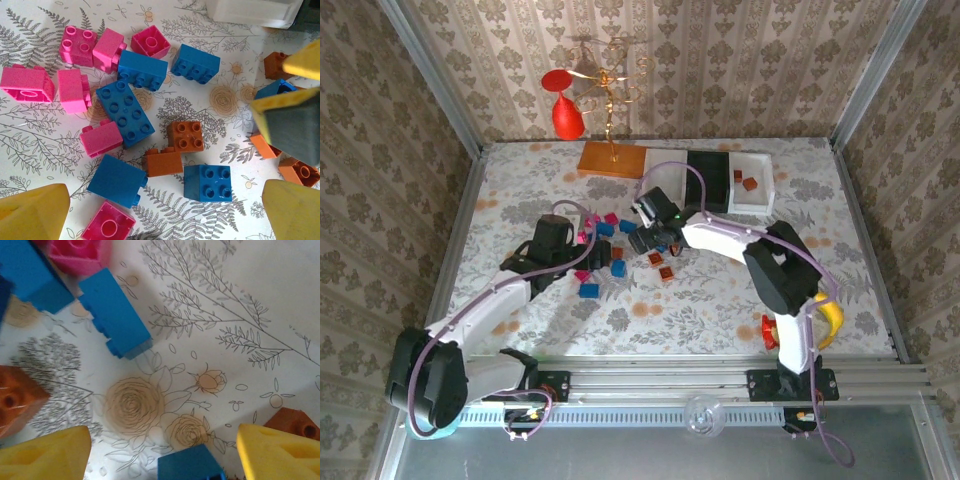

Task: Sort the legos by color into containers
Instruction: Pick up the lego from the center of the table, then place the lego in the container.

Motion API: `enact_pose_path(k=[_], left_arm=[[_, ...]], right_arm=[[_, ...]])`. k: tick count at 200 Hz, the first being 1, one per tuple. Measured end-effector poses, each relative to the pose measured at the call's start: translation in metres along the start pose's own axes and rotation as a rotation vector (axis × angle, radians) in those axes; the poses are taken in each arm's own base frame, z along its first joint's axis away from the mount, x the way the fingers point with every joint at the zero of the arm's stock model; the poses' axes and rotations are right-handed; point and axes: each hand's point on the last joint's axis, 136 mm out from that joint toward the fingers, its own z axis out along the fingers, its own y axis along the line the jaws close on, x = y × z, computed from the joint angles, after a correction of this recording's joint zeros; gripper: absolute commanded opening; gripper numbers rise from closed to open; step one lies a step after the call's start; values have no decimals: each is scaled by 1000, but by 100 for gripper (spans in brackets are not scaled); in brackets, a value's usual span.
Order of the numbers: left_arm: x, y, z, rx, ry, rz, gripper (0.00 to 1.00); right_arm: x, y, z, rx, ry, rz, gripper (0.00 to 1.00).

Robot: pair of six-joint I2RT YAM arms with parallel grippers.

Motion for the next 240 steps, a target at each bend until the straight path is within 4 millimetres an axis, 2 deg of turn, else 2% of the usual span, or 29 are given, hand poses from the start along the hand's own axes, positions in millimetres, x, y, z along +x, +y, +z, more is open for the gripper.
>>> enact_pose_path(k=[18,44,76,108,137,152,164,191,203,216,240], left_arm=[[-1,0,0,3,-11,1,100],[-1,0,0,4,-12,1,100],[-3,-1,1,7,-18,2,100],[-3,-1,5,8,-17,2,100],[-6,-5,7,27,-24,4,100],[-5,-9,10,39,-19,10,100],[-5,-16,12,54,-16,22,100],[-13,-36,14,97,-29,53,100],[-18,-44,15,114,-39,64,100],[-22,-52,17,129,-45,75,100],[-24,-63,16,149,-48,90,100]], right_arm=[[11,-4,8,15,54,-24,69],[27,-10,11,29,119,-52,54],[32,-14,10,36,142,-50,41],[31,-15,7,13,133,-26,37],[15,-24,-13,-52,61,69,35],[-4,-41,-30,-90,-21,161,35],[-22,-65,-45,-118,-105,258,35],[-54,-140,-67,-108,-276,486,34],[-58,-170,-67,-78,-305,568,34],[-65,-194,-62,-46,-326,626,34],[-88,-220,-41,4,-359,681,37]])
